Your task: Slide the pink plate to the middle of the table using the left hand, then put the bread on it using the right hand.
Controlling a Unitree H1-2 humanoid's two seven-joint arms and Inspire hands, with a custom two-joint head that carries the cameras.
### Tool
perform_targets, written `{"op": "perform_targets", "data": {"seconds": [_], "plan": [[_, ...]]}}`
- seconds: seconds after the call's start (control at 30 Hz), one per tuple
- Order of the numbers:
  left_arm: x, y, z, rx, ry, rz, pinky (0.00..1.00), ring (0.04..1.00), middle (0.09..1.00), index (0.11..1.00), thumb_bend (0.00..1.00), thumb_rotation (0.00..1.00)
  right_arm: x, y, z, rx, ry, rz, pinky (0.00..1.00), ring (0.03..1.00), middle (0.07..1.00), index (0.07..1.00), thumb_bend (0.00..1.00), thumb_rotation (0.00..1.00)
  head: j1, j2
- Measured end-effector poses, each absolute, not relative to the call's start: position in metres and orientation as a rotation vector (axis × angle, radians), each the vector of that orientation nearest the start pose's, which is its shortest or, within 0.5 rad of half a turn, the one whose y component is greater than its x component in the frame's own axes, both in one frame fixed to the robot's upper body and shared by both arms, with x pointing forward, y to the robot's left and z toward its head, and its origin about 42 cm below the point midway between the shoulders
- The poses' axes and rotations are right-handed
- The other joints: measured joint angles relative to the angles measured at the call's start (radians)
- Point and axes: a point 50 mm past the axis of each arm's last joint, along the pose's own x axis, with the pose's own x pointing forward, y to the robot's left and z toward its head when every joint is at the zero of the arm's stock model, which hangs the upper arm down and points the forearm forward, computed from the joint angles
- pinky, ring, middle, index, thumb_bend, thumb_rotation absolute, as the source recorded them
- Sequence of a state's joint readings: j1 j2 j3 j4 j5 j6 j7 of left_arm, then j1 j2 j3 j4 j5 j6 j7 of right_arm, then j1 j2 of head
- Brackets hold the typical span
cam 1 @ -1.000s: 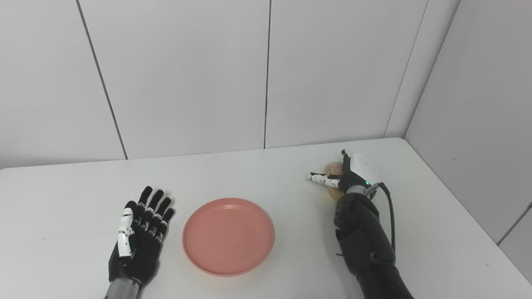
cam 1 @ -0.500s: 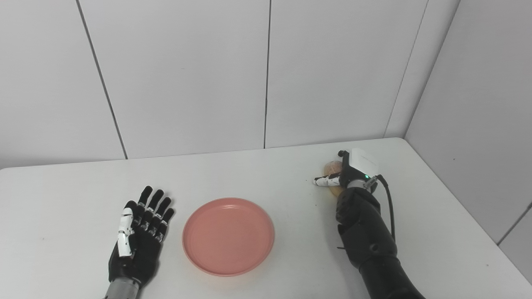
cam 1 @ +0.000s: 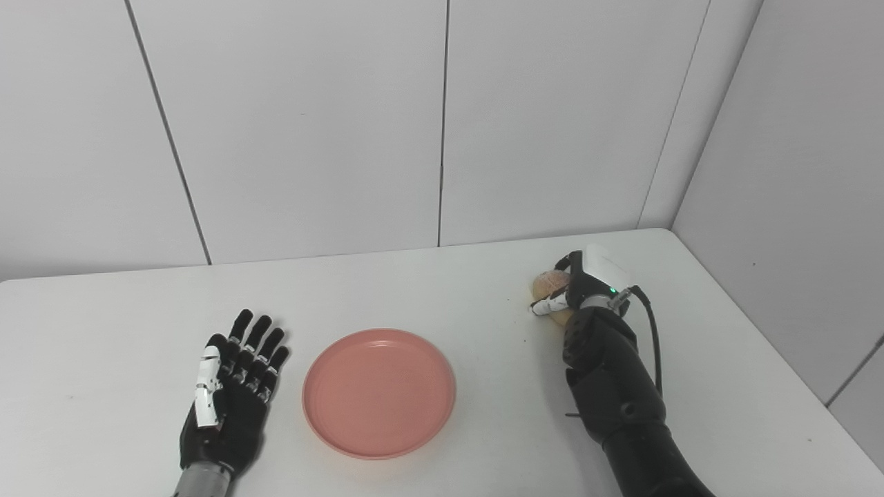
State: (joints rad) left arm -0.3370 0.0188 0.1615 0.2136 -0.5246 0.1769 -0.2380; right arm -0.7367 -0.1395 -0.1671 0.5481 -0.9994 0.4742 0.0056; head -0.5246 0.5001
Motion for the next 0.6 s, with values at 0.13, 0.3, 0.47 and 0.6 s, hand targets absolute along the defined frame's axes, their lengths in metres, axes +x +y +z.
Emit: {"op": "perform_targets", "data": {"seconds": [0.13, 0.3, 0.47, 0.6], "plan": [[0.389, 0.215, 0.141, -0.542, -0.021, -0.240, 1.00, 0.968, 0.972, 0.969, 0.31, 1.00, 0.491, -0.266, 0.222, -1.006, 0.263, -0.353, 0.23, 0.313, 0.416, 0.533, 0.52, 0.00, 0.012, 0.002], [0.389, 0.214, 0.141, -0.543, -0.021, -0.242, 1.00, 0.968, 0.972, 0.969, 0.31, 1.00, 0.486, -0.259, 0.239, -1.002, 0.213, -0.344, 0.25, 0.341, 0.418, 0.530, 0.52, 0.00, 0.018, 0.002], [0.389, 0.213, 0.141, -0.540, -0.020, -0.245, 1.00, 0.966, 0.970, 0.970, 0.31, 1.00, 0.481, -0.253, 0.260, -1.008, 0.152, -0.352, 0.27, 0.360, 0.424, 0.528, 0.52, 0.00, 0.032, 0.003], [0.388, 0.213, 0.141, -0.539, -0.023, -0.245, 1.00, 0.967, 0.970, 0.972, 0.32, 1.00, 0.477, -0.249, 0.270, -1.003, 0.128, -0.341, 0.28, 0.365, 0.435, 0.528, 0.52, 0.00, 0.038, 0.003]]}}
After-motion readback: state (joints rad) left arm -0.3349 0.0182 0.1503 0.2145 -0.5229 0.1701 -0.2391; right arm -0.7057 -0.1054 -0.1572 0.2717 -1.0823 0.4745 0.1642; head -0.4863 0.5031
